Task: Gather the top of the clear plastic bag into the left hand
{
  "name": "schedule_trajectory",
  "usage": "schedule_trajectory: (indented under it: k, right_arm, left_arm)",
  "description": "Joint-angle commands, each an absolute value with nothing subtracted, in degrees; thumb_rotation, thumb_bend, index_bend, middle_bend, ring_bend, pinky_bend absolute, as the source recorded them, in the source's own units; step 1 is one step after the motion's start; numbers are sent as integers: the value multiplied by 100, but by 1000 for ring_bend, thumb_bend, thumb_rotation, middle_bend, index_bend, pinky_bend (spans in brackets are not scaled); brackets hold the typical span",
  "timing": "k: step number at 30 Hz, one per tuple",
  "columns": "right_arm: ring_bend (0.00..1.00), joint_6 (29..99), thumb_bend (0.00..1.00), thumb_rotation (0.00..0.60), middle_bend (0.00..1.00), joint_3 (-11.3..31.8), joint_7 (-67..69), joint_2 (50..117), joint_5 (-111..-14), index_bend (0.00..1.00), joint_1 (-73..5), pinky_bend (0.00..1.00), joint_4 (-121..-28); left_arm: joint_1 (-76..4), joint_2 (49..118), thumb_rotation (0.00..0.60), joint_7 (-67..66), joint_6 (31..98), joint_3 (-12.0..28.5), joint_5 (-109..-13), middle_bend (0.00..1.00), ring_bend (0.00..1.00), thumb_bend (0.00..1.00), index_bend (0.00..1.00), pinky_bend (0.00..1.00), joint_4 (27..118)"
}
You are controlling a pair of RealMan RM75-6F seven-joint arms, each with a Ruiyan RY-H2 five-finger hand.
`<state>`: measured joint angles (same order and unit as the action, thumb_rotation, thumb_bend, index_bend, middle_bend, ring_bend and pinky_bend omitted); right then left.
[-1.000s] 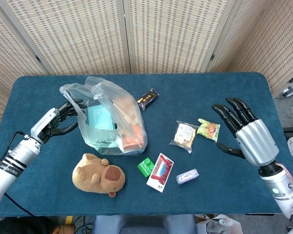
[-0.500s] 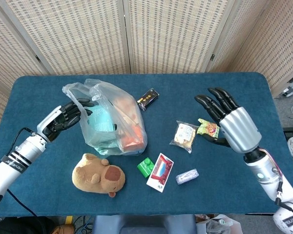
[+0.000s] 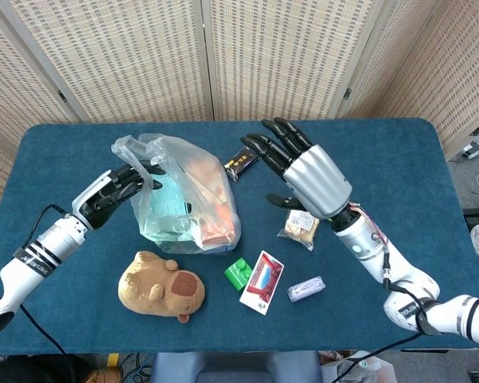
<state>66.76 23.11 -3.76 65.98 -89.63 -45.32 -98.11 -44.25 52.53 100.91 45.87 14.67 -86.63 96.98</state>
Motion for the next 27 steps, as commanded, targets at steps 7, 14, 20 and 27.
schedule_trajectory:
  k: [7,14,20,27]
  right_arm:
    - [43,6645,115,600,149,2404,-466,6718,-8711,0,-4747,111,-9709]
    - [43,6668,115,600,148,2399,-413,6751,-8603,0,-4829,111,-9602]
    - [43,6629,115,600,148,2416,-395,6859,-8519,0,-4986,111,-9426]
    - [42,6533,126,600,149,2478,-384,7168,-8468,0,-5325,111,-9033]
  left_arm:
    - [-4641,5481,398,10453,4352,1565,-8337,266,289,218,262,194,9588]
    - [-4637,5428,481,11267,4331,1644,-8438,283,313,218,264,322,9677]
    - [-4558,5271,502,11312,4455,1605,-8489,298,333,218,268,359,9735]
    - [-4474,5100,515,11373,4566,1554,-8572,301,335,218,269,374,9880]
